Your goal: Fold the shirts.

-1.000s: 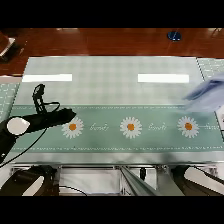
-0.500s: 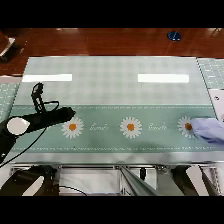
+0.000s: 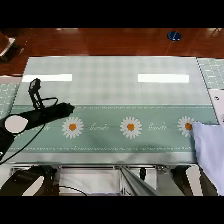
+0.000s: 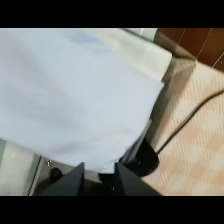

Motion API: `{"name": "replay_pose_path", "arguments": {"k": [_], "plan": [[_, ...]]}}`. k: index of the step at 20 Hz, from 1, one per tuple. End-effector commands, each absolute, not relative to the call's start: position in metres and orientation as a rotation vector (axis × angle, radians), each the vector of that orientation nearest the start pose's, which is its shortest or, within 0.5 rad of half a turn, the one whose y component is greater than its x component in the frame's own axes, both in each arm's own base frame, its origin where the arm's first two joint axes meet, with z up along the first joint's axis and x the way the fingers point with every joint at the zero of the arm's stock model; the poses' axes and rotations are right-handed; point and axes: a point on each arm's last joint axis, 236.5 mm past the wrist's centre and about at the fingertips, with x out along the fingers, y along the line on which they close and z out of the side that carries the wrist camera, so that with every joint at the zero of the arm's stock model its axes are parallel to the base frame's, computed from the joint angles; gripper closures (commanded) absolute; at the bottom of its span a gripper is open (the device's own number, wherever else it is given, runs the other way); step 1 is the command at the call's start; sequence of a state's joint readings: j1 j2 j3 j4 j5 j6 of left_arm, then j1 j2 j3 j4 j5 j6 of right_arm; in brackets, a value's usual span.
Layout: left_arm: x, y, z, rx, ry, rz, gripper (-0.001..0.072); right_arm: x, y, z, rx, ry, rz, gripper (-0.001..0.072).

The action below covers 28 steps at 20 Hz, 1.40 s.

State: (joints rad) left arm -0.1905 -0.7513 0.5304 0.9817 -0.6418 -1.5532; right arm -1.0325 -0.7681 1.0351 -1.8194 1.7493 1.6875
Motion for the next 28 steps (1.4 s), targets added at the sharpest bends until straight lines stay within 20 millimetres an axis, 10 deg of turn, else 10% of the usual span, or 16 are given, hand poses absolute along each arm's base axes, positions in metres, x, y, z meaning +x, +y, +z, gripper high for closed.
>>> {"name": "replay_pose_path", "arguments": {"k": [1, 4, 7, 10, 15, 28], "plan": [[0.347, -0.134, 0.085, -0.456, 0.733, -0.329, 0.0679, 0.148, -0.214, 0.121, 0.622, 1.183, -0.903, 0.0627], [0.380, -0.151, 0.167, -0.407, 0.625, -0.416, 0.0679, 0.309, -0.138, 0.169, 0.576, 0.911, -0.326, 0.0694], [0.393, -0.190, 0.224, -0.299, 0.586, -0.558, 0.0679, 0.385, -0.023, 0.193, 0.405, 0.789, 0.027, 0.0694], [0.382, -0.220, 0.190, -0.156, 0.686, -0.618, 0.0679, 0.393, 0.055, 0.142, 0.144, 0.878, 0.138, 0.0694], [0.389, -0.212, 0.058, -0.057, 0.971, -0.510, 0.0679, 0.371, 0.041, 0.018, 0.012, 1.164, -0.039, 0.0694], [0.391, -0.213, 0.047, -0.057, 0.992, -0.505, 0.0678, 0.368, 0.039, 0.013, -0.005, 1.189, -0.036, 0.0694]]}}
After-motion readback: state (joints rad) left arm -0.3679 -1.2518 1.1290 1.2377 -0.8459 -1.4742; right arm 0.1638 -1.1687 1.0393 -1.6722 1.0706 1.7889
